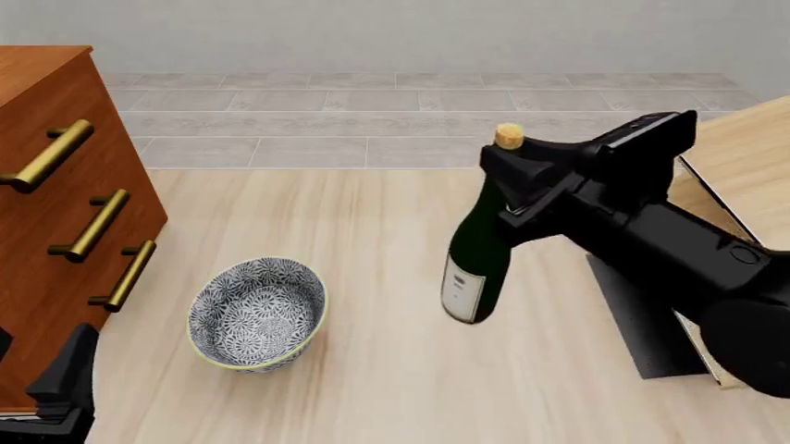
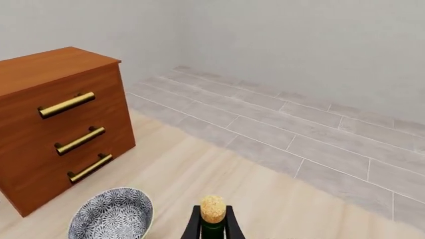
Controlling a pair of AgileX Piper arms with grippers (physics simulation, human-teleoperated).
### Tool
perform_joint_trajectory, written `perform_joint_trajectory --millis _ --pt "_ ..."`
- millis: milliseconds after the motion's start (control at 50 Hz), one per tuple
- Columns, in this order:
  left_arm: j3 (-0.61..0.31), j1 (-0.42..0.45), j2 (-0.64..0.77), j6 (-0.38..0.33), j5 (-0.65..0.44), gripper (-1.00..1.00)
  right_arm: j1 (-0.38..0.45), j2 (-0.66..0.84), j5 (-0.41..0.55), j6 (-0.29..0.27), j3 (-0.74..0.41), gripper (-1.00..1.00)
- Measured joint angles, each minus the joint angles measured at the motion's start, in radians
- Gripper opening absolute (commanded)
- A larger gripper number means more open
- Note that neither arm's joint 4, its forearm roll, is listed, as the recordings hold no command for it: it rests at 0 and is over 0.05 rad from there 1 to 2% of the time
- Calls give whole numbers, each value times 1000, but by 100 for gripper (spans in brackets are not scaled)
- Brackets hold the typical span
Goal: Put the wine bottle on the wine rack.
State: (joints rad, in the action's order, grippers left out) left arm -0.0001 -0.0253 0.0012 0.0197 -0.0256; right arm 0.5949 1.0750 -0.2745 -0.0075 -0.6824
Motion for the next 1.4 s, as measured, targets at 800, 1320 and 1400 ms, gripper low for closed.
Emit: perform_joint_trajectory --millis 800,1320,1400 --pt "0 17 9 8 23 100 -201 -62 281 17 -212 -100" --pt "0 25 45 8 68 100 -318 -85 491 30 -396 -100" --pt "0 26 52 6 75 100 -333 -92 522 23 -422 -100"
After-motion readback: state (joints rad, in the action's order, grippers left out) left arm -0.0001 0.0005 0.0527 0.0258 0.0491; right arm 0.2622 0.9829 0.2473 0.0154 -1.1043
